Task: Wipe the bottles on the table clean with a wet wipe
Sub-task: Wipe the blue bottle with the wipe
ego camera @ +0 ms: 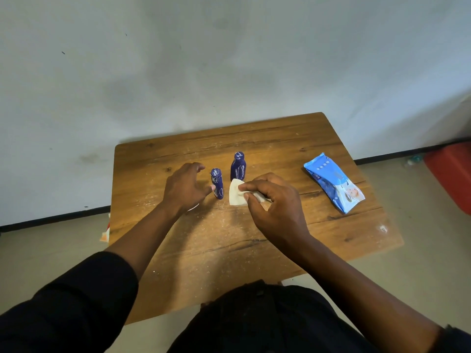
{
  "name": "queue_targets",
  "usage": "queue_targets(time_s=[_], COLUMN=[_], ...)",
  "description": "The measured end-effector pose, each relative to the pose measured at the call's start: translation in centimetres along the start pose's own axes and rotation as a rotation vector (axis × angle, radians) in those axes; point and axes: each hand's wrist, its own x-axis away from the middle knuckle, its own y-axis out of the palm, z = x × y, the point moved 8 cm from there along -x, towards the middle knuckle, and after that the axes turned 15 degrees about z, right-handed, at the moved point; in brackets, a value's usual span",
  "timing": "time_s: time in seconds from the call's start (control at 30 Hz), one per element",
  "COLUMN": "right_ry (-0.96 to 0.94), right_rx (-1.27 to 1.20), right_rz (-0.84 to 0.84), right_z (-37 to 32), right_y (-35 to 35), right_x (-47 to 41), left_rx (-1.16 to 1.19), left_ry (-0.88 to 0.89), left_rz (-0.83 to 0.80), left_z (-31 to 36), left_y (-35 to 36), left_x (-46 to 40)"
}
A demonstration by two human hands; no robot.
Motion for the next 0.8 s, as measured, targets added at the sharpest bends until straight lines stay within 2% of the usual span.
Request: queue_targets(time_s=[0.23, 0.43, 0.6, 0.73, 0.8], right_ry=[0.011, 0.047, 0.135, 0.392, 0.428], right_rx=[-0.003, -0.015, -0.078, -0.250, -0.267], right_rz=[-0.013, 0.001, 0.011, 0.043, 0.088], right_z=[1.1, 2.2, 3.6, 5.6, 6.0], right_y=[-2.0, -3.7, -4.5, -4.3, -4.3], right_x=[0.1, -0.6, -1.2, -1.5, -1.9], left_rx=[-0.106, -0.019, 0.296, 0.602, 0.754], left_ry=[0.048, 0.015, -0.054, -0.119, -0.145], left_rz=[-0.059, -0.022, 0.067, -0.022, -0.076], left_z=[2.8, 3.2, 4.8, 7.2, 8.4], left_y=[2.8, 2.4, -1.9, -5.8, -7.2], left_x=[-1.5, -1.3, 0.2, 2.7, 4.1])
